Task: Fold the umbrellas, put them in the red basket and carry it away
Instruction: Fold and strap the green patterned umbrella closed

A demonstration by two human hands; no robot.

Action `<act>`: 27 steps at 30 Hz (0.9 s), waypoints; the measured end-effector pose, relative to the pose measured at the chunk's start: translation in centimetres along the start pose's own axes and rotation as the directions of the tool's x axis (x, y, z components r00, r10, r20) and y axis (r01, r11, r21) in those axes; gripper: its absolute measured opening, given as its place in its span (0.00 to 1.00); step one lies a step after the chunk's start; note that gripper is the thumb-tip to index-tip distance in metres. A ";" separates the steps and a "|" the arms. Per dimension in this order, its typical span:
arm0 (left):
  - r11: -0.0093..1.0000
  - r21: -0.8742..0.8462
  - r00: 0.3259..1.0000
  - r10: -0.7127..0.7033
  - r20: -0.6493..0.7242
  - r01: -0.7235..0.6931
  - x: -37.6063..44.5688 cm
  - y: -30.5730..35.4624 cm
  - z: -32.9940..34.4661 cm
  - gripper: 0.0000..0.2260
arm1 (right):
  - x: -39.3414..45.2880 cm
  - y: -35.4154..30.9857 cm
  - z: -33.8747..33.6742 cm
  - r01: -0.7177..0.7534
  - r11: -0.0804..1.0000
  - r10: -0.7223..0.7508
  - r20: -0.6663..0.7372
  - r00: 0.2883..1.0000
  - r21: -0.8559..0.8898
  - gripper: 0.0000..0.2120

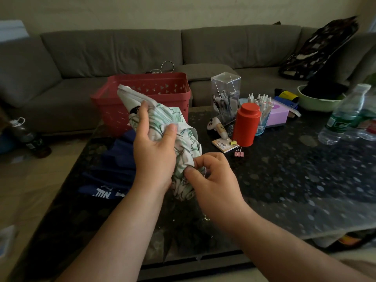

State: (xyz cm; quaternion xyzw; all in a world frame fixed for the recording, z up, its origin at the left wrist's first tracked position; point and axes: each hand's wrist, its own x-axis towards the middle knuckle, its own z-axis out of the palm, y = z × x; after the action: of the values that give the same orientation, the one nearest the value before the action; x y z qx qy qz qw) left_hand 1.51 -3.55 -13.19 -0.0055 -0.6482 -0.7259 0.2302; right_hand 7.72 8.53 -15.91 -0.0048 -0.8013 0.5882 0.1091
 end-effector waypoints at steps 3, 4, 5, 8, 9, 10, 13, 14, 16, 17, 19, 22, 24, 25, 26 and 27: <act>0.995 -0.078 0.997 -0.062 -0.051 0.058 0.2 0.0 0.0 0.20 | -0.2 0.0 -0.2 0.092 0.993 -0.093 -0.007 0.996 -0.069 0.05; 0.992 -0.092 0.994 -0.089 -0.066 0.083 0.2 -0.1 -0.1 0.16 | -0.2 0.0 -0.2 0.117 0.990 -0.119 -0.010 0.993 -0.078 0.05; 0.988 -0.109 0.990 -0.117 -0.076 0.108 0.2 0.0 0.0 0.13 | -0.2 0.1 -0.3 0.137 0.987 -0.139 -0.022 0.990 -0.078 0.05; 0.976 -0.139 0.979 -0.180 -0.099 0.166 0.1 -0.2 0.2 0.08 | -0.1 0.1 -0.5 0.166 0.983 -0.173 -0.073 0.982 -0.083 0.07; 0.973 -0.146 0.976 -0.192 -0.102 0.177 0.2 -0.2 0.3 0.07 | -0.1 0.1 -0.6 0.173 0.980 -0.181 -0.083 0.980 -0.097 0.09; 0.971 -0.153 0.974 -0.201 -0.105 0.184 0.2 -0.2 0.3 0.06 | -0.1 0.0 -0.7 0.184 0.977 -0.194 -0.091 0.977 -0.108 0.11; 0.972 -0.145 0.973 -0.202 -0.109 0.186 0.4 -0.2 0.1 0.06 | 0.0 -0.1 -1.1 0.356 0.898 -0.394 -0.112 0.912 -0.259 0.10; 0.974 -0.138 0.975 -0.195 -0.110 0.179 0.4 -0.3 0.1 0.06 | 0.1 -0.1 -1.2 0.419 0.836 -0.479 -0.099 0.872 -0.355 0.07; 0.977 -0.133 0.977 -0.180 -0.116 0.164 0.4 -0.3 0.0 0.06 | 0.2 0.0 -1.4 0.451 0.758 -0.539 -0.064 0.840 -0.472 0.05; 0.978 -0.134 0.977 -0.176 -0.120 0.160 0.4 -0.2 0.0 0.06 | 0.3 0.0 -1.5 0.440 0.757 -0.529 -0.057 0.847 -0.484 0.05; 0.979 -0.133 0.978 -0.170 -0.120 0.154 0.4 -0.1 -0.1 0.07 | 0.5 -0.1 -1.7 0.420 0.757 -0.505 -0.041 0.862 -0.500 0.06; 0.983 -0.114 0.982 -0.158 -0.108 0.145 0.3 -0.3 0.0 0.07 | 0.7 0.1 -1.9 0.418 0.729 -0.506 -0.017 0.862 -0.542 0.08; 0.989 -0.080 0.986 -0.130 -0.104 0.122 0.2 -0.4 0.0 0.07 | 0.9 0.1 -2.0 0.442 0.690 -0.546 -0.011 0.838 -0.573 0.08; 0.992 -0.059 0.988 -0.117 -0.101 0.111 0.2 -0.4 0.1 0.07 | 1.0 0.2 -2.1 0.463 0.654 -0.581 -0.006 0.814 -0.599 0.07; 0.993 -0.049 0.989 -0.112 -0.097 0.108 0.2 -0.5 0.1 0.07 | 1.0 0.1 -2.1 0.481 0.614 -0.616 0.001 0.788 -0.625 0.05; 0.992 -0.051 0.989 -0.118 -0.091 0.113 0.3 -0.5 0.0 0.07 | 1.0 0.0 -2.2 0.498 0.580 -0.645 0.010 0.764 -0.645 0.04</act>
State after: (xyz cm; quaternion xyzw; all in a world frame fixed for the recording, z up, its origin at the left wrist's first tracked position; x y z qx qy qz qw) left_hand 1.12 -3.59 -13.54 0.0610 -0.6191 -0.7520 0.2177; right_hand 7.10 10.71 -15.10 0.1532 -0.8862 0.2228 0.3762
